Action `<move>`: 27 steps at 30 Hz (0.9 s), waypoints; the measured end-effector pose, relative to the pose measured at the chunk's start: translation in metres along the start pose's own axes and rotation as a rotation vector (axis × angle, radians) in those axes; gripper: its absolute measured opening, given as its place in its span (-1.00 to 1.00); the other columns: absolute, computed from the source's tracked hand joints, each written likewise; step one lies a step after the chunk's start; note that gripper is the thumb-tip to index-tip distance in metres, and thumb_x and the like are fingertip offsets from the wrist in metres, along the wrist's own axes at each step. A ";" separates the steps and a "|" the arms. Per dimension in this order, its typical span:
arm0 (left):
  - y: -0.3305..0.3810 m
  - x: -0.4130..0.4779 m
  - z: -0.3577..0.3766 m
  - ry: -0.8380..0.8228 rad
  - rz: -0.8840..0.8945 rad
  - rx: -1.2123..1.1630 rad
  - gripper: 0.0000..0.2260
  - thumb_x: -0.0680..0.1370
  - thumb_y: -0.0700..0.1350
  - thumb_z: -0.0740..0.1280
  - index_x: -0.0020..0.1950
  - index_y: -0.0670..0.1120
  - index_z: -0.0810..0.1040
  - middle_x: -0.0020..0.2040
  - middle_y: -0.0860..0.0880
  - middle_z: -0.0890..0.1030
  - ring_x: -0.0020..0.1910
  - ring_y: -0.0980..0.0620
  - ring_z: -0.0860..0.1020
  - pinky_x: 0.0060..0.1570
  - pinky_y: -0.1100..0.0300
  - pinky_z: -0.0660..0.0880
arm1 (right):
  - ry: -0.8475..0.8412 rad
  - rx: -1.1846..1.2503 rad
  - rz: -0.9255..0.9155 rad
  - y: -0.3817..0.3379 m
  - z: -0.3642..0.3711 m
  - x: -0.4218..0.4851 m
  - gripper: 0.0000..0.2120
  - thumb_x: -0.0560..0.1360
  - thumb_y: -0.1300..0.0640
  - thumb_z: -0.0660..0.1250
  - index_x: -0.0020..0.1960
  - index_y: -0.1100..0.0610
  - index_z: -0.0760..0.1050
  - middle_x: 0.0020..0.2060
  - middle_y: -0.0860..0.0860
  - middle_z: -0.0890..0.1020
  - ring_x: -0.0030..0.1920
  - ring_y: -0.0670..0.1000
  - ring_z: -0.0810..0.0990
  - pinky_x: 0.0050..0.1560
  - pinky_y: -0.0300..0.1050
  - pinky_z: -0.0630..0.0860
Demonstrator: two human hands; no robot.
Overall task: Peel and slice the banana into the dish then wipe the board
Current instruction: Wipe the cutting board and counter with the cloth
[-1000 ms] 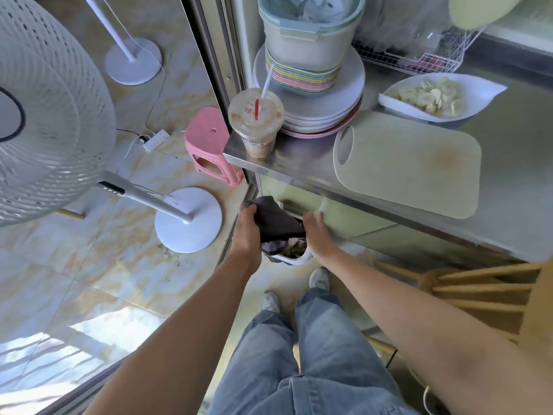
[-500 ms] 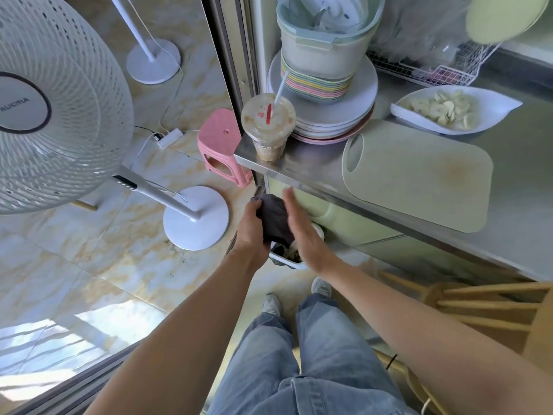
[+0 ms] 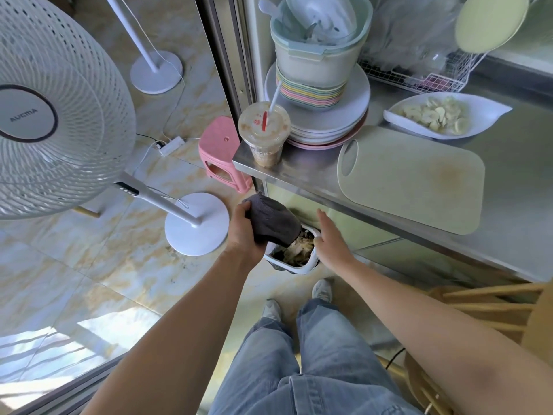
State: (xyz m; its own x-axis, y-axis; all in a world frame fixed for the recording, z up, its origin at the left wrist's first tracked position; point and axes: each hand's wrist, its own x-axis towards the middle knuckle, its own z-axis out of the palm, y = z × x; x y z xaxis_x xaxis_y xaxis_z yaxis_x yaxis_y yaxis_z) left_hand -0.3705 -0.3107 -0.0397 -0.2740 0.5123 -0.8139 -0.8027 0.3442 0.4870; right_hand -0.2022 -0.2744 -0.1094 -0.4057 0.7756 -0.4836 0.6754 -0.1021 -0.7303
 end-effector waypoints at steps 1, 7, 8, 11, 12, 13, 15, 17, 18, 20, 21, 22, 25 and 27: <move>0.001 0.001 -0.002 0.013 0.004 -0.011 -0.72 0.61 0.00 0.18 0.01 -0.19 0.54 -0.07 -0.17 0.63 -0.08 -0.09 0.60 0.09 0.03 0.51 | 0.055 0.059 0.002 0.003 -0.005 -0.002 -0.53 0.59 0.29 0.09 0.49 0.13 0.19 0.44 0.03 0.30 0.44 0.02 0.28 0.40 -0.13 0.25; 0.000 0.000 0.000 0.046 0.019 -0.017 -0.70 0.61 0.00 0.19 0.10 -0.21 0.53 -0.07 -0.19 0.64 -0.09 -0.12 0.61 0.01 0.02 0.54 | 0.041 0.307 -0.084 -0.020 -0.004 -0.005 -0.91 0.51 0.19 0.29 0.00 0.09 0.51 -0.14 0.01 0.61 -0.12 0.00 0.59 -0.06 -0.10 0.52; 0.000 0.000 0.001 0.047 0.023 -0.002 -0.72 0.61 0.00 0.19 0.06 -0.20 0.53 -0.08 -0.18 0.64 -0.10 -0.11 0.61 -0.02 0.03 0.54 | 0.050 0.289 -0.093 -0.021 -0.006 -0.006 -0.85 0.51 0.23 0.28 0.06 0.09 0.51 -0.08 -0.01 0.61 -0.07 -0.05 0.57 -0.03 -0.15 0.48; 0.000 0.001 -0.002 0.034 0.029 0.124 -0.74 0.60 -0.01 0.18 0.01 -0.18 0.54 -0.08 -0.15 0.64 -0.04 -0.09 0.61 0.10 0.02 0.51 | -0.056 0.250 -0.176 -0.027 -0.013 -0.006 -0.42 0.47 0.36 0.22 0.43 0.00 0.29 0.36 -0.18 0.38 0.31 -0.22 0.36 0.22 -0.42 0.30; 0.000 0.001 -0.004 0.005 0.016 0.177 -0.72 0.58 0.00 0.19 0.05 -0.19 0.54 -0.02 -0.14 0.64 0.03 -0.09 0.61 0.18 0.00 0.49 | -0.134 0.213 -0.206 -0.032 -0.015 -0.006 -0.31 0.47 0.37 0.23 0.51 -0.05 0.15 0.40 -0.26 0.27 0.39 -0.27 0.23 0.30 -0.47 0.19; 0.001 -0.001 -0.004 -0.032 -0.008 0.211 -0.67 0.53 0.01 0.22 0.12 -0.20 0.54 0.05 -0.15 0.64 0.10 -0.10 0.60 0.24 -0.02 0.46 | -0.197 0.155 -0.216 -0.035 -0.016 -0.002 -0.25 0.46 0.35 0.25 0.53 -0.08 0.08 0.38 -0.31 0.24 0.41 -0.26 0.18 0.35 -0.43 0.13; 0.002 -0.006 -0.003 -0.079 -0.028 0.302 -0.57 0.43 0.04 0.28 0.18 -0.22 0.54 0.10 -0.17 0.63 0.14 -0.14 0.59 0.22 -0.04 0.48 | -0.230 -0.013 -0.205 -0.041 -0.018 0.005 -0.30 0.42 0.27 0.32 0.48 -0.07 0.20 0.13 -0.34 0.37 0.35 -0.06 0.31 0.39 -0.15 0.20; 0.004 -0.008 -0.001 -0.055 0.070 0.404 -0.75 0.48 -0.06 0.28 0.05 -0.18 0.56 0.00 -0.18 0.62 0.03 -0.13 0.58 0.05 0.03 0.53 | -0.147 -0.193 -0.170 -0.043 -0.021 0.011 -0.68 0.38 0.18 0.38 0.13 0.07 0.53 -0.21 -0.21 0.41 0.07 0.10 0.46 0.19 0.01 0.37; 0.005 -0.008 -0.002 -0.027 0.157 0.470 -0.90 0.52 -0.13 0.26 -0.04 -0.12 0.54 -0.07 -0.14 0.59 -0.06 -0.09 0.55 -0.06 0.09 0.51 | -0.106 -0.220 -0.144 -0.042 -0.025 0.012 -0.89 0.37 0.14 0.41 -0.13 0.12 0.54 -0.33 -0.12 0.39 -0.09 0.09 0.45 -0.01 -0.03 0.40; 0.010 -0.002 -0.011 0.027 0.351 0.691 -0.92 0.53 -0.24 0.26 -0.12 -0.07 0.48 -0.19 -0.06 0.50 -0.21 0.01 0.45 -0.23 0.17 0.42 | -0.081 -0.142 -0.143 -0.033 -0.034 0.012 -0.71 0.34 0.10 0.47 -0.39 0.12 0.37 -0.44 -0.04 0.35 -0.32 0.01 0.37 -0.30 -0.11 0.26; 0.012 0.002 -0.019 0.040 0.436 0.816 -0.90 0.50 -0.26 0.29 -0.13 -0.08 0.45 -0.23 -0.04 0.46 -0.25 0.02 0.40 -0.28 0.16 0.37 | -0.071 -0.113 -0.154 -0.027 -0.040 0.013 -0.67 0.33 0.09 0.50 -0.40 0.14 0.37 -0.43 -0.02 0.36 -0.36 -0.02 0.34 -0.33 -0.11 0.22; 0.013 0.006 -0.027 0.047 0.489 0.927 -0.87 0.47 -0.28 0.33 -0.15 -0.09 0.41 -0.28 -0.02 0.42 -0.28 0.02 0.36 -0.29 0.14 0.33 | -0.064 -0.119 -0.171 -0.023 -0.046 0.012 -0.70 0.32 0.07 0.51 -0.35 0.17 0.41 -0.39 0.01 0.41 -0.36 -0.02 0.37 -0.33 -0.11 0.23; 0.014 0.014 -0.041 0.034 0.520 1.110 -0.73 0.41 -0.27 0.44 -0.20 -0.07 0.34 -0.31 0.00 0.40 -0.29 -0.01 0.35 -0.31 0.15 0.32 | -0.123 -0.121 -0.146 -0.014 -0.061 0.011 -0.72 0.35 0.04 0.51 -0.03 0.09 0.51 -0.24 0.01 0.54 -0.24 -0.01 0.50 -0.24 -0.13 0.35; 0.013 0.015 -0.040 0.010 0.520 1.107 -0.71 0.40 -0.23 0.48 -0.08 -0.06 0.38 -0.20 -0.01 0.46 -0.22 -0.02 0.41 -0.25 0.12 0.39 | -0.180 -0.099 -0.136 -0.010 -0.069 0.009 -0.64 0.37 0.03 0.50 0.10 -0.02 0.47 -0.27 -0.03 0.48 -0.29 -0.06 0.44 -0.28 -0.19 0.32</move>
State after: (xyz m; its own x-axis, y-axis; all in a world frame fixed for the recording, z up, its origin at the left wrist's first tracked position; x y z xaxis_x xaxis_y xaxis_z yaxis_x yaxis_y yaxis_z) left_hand -0.4064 -0.3298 -0.0585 -0.4356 0.7843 -0.4417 0.2865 0.5860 0.7580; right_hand -0.1699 -0.2238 -0.0730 -0.5945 0.6535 -0.4685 0.6602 0.0642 -0.7483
